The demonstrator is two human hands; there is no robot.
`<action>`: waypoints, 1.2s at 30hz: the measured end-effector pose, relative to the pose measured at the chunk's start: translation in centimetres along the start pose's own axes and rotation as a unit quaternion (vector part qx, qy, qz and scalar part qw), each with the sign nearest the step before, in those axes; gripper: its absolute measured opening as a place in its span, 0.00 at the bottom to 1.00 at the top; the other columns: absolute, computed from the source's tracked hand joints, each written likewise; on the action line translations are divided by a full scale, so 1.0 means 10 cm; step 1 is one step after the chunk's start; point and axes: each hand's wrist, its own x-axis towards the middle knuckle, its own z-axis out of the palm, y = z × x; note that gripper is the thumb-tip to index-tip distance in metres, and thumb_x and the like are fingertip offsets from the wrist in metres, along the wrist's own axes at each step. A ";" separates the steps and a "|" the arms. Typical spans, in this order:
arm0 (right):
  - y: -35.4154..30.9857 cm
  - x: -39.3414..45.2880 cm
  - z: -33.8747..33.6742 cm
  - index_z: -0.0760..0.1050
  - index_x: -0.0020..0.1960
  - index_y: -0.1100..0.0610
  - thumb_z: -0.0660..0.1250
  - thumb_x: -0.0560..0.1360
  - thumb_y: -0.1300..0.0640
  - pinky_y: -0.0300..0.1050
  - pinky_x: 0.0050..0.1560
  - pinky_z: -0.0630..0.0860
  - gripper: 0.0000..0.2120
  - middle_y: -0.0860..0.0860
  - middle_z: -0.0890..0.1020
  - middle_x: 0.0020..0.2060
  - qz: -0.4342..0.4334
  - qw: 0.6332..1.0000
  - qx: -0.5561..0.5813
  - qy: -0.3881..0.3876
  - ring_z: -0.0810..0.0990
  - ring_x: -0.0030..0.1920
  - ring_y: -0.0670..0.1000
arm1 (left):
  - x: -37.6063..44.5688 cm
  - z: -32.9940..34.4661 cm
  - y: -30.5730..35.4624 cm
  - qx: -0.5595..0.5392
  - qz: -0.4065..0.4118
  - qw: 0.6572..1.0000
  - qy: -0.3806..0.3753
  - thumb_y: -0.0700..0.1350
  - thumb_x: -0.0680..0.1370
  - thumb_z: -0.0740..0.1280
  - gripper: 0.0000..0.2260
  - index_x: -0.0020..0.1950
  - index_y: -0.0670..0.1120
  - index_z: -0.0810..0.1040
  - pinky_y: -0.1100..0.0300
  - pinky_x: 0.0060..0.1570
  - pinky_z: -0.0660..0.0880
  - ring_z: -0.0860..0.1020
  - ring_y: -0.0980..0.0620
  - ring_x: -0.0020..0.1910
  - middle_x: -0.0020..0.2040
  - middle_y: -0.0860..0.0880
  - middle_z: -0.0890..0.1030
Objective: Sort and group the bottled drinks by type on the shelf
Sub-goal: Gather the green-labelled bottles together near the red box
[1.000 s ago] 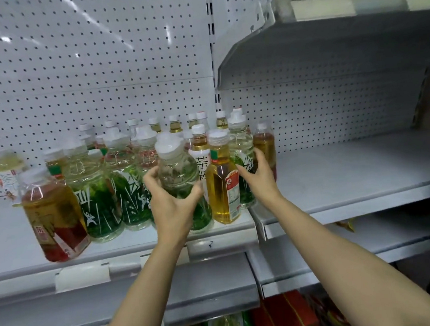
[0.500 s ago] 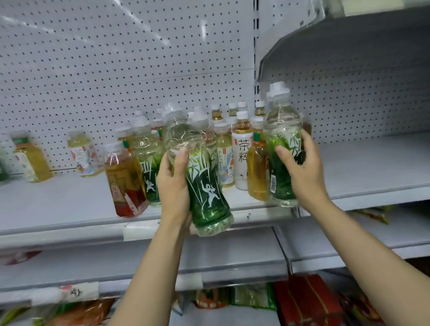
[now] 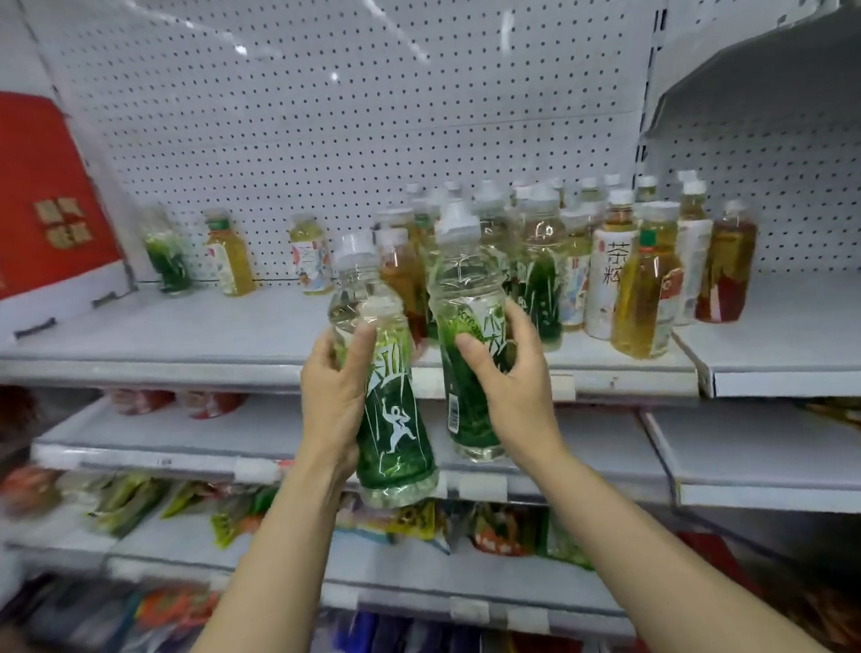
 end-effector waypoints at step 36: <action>-0.04 0.73 3.86 0.58 0.74 0.41 0.69 0.75 0.46 0.35 0.65 0.59 0.31 0.36 0.64 0.65 -0.030 0.997 0.064 0.022 0.62 0.65 0.35 | 2.23 -3.15 0.42 -0.118 -0.034 0.992 0.026 0.50 0.70 0.72 0.24 0.62 0.40 0.75 0.56 0.35 0.81 0.84 0.50 0.37 0.43 0.46 0.85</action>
